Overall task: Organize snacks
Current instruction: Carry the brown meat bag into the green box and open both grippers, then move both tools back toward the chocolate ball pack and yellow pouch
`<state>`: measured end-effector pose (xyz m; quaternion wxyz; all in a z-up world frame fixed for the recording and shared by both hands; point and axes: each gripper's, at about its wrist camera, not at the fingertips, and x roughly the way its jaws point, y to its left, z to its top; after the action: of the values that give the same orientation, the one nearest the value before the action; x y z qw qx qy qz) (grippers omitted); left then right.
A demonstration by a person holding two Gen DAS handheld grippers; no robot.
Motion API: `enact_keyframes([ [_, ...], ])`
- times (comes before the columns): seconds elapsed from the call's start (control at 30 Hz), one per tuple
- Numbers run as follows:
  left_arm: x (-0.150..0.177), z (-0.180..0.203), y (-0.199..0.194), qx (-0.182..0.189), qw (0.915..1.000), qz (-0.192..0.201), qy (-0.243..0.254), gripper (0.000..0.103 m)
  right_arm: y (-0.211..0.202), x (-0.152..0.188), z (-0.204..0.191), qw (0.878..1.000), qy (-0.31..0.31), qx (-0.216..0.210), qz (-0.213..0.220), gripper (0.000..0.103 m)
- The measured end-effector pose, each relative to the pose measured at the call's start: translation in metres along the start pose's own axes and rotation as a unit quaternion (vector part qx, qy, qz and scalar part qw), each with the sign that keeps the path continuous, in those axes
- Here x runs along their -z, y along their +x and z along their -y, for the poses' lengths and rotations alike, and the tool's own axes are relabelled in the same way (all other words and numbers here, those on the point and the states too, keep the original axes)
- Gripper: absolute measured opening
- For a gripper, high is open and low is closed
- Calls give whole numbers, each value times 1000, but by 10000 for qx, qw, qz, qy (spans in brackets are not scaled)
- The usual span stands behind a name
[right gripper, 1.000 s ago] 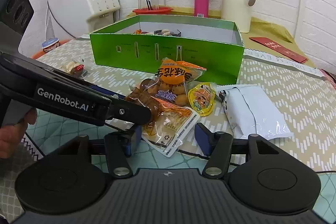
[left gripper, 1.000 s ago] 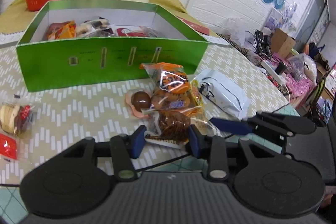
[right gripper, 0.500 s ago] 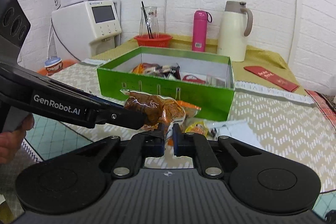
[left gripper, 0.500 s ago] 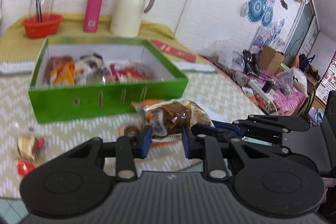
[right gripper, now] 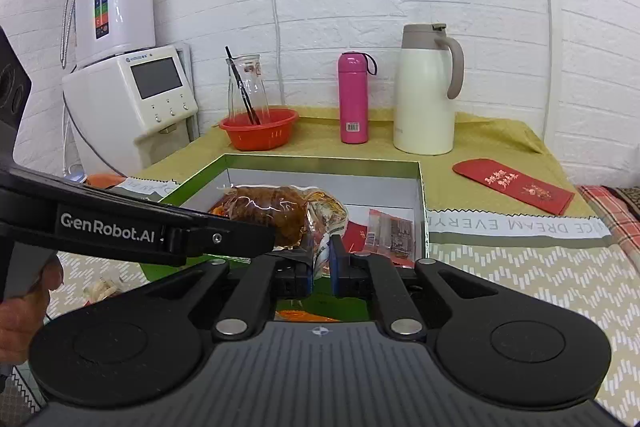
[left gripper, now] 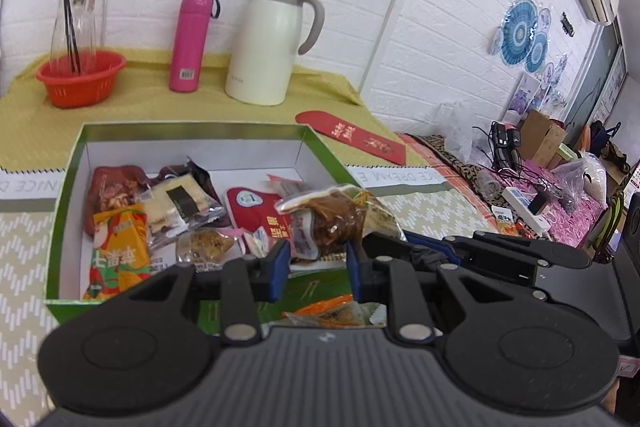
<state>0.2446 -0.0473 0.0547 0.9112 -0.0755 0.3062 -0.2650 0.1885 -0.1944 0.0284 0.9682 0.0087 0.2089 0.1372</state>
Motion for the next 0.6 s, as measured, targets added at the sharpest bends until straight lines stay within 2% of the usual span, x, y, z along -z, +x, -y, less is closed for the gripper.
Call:
enact_keyframes([
  [0.13, -3, -7, 15, -69, 9999, -73, -39, 22, 14, 1, 3, 10000, 0, 43, -39, 16],
  [0.17, -4, -9, 18, -113, 9999, -76, -3, 22, 17, 2, 4, 10000, -16, 59, -37, 22],
  [0.2, -4, -10, 20, -161, 9998, -69, 35, 28, 20, 2, 5, 9999, -78, 73, -26, 37],
  [0.23, -4, -12, 21, -223, 9997, -31, 38, 41, 22, 3, 5, 9998, -160, 100, -9, 44],
  [0.27, -4, -14, 19, -287, 9996, 57, -7, 72, 23, 5, 5, 9995, -286, 114, 33, 62],
  [0.3, -2, -17, 16, -344, 9991, 235, -75, 74, 23, 7, 5, 9990, -419, 145, 76, 87],
  [0.33, -1, -18, 12, -392, 9984, 395, -119, 78, 23, 9, 5, 9982, -523, 258, 137, 97],
  [0.37, 0, -20, 10, -443, 9977, 494, -163, 90, 22, 11, 5, 9975, -608, 309, 189, 103],
  [0.4, 0, -21, 8, -539, 9965, 592, -229, 95, 22, 13, 5, 9972, -647, 306, 214, 103],
  [0.43, 1, -22, 6, -605, 9955, 682, -249, 95, 22, 14, 6, 9973, -648, 280, 202, 103],
  [0.6, 0, -20, 5, -764, 9951, 623, -92, 95, 22, 18, 6, 9979, -580, 250, 168, 103],
])
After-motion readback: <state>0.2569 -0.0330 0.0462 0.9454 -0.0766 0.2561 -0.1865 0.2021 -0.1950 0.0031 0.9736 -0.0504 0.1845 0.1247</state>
